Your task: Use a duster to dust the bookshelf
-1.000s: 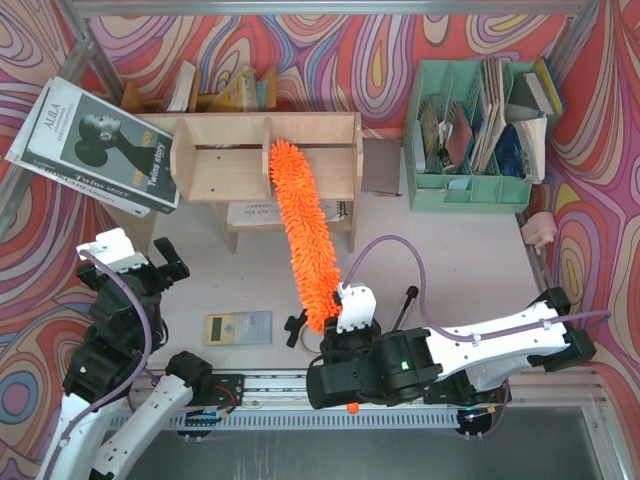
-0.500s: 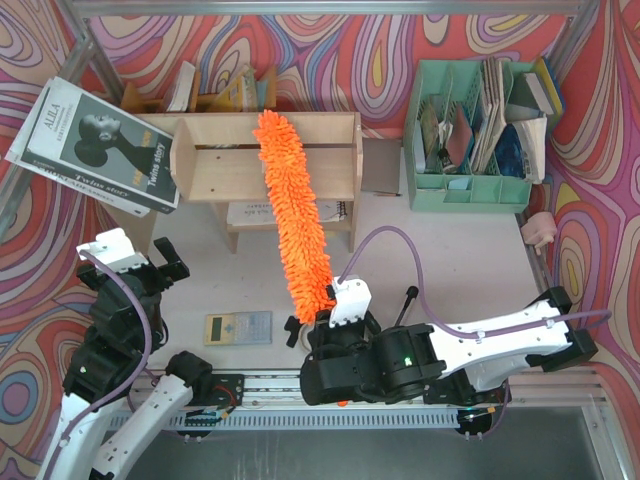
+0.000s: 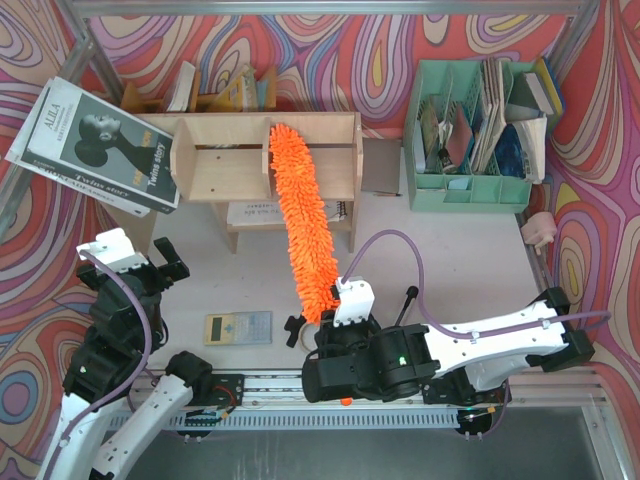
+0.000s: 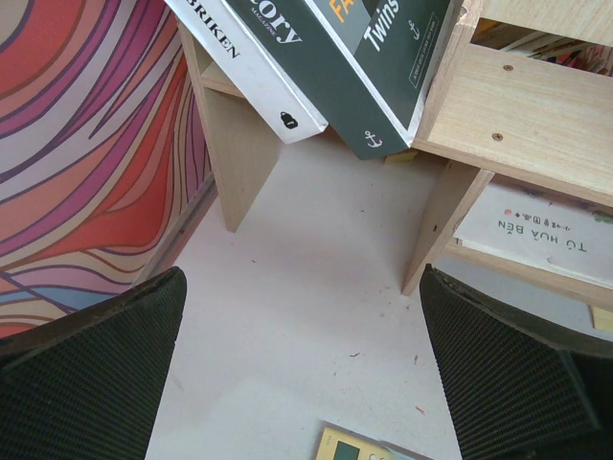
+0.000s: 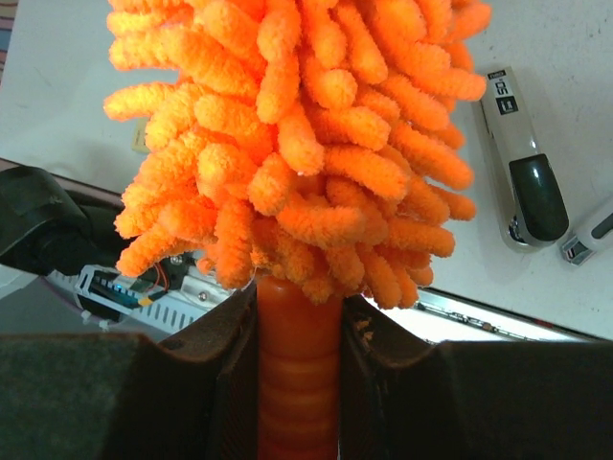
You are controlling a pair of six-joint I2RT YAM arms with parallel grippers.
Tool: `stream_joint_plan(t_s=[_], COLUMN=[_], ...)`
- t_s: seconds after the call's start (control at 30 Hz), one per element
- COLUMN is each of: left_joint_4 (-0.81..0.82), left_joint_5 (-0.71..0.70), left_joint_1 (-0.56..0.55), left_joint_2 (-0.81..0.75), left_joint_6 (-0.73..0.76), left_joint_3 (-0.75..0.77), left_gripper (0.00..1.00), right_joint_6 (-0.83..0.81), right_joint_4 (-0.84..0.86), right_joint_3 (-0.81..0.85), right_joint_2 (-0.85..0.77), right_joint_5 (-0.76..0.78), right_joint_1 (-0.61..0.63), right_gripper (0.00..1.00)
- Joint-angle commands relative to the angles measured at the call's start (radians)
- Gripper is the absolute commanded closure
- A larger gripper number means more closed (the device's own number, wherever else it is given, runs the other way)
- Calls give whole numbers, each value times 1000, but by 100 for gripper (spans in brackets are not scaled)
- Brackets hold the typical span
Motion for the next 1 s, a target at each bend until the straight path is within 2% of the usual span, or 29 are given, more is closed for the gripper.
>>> stream_joint_plan(t_s=[0.0, 0.17, 0.3, 0.37, 0.57, 0.7, 0.93, 0.97], left_joint_4=[3, 3, 4, 2, 1, -9, -14, -13], left_joint_5=[4, 5, 7, 3, 17, 12, -13, -17], left_joint_1=[5, 4, 5, 5, 5, 4, 5, 5], left_joint_2=[6, 2, 4, 7, 25, 32, 24, 22], left_joint_6=[-4, -3, -3, -4, -3, -7, -6, -6], left_joint_3=[2, 2, -1, 0, 0, 6, 8, 6], left_gripper=[2, 2, 1, 1, 2, 2, 2, 2], right_joint_6=[39, -135, -166, -151, 41, 26, 142, 115], right_joint_4=[-37, 128, 141, 130, -42, -51, -208, -194], right_joint_3=[-2, -36, -27, -32, -54, -70, -67, -77], right_joint_2=[-4, -10, 26, 26, -5, -37, -62, -69], right_joint_5=[27, -32, -102, -111, -38, -4, 12, 10], right_joint_1=[-13, -35, -77, -90, -97, -96, -96, -95], right_gripper=[100, 100, 100, 100, 100, 100, 100, 100])
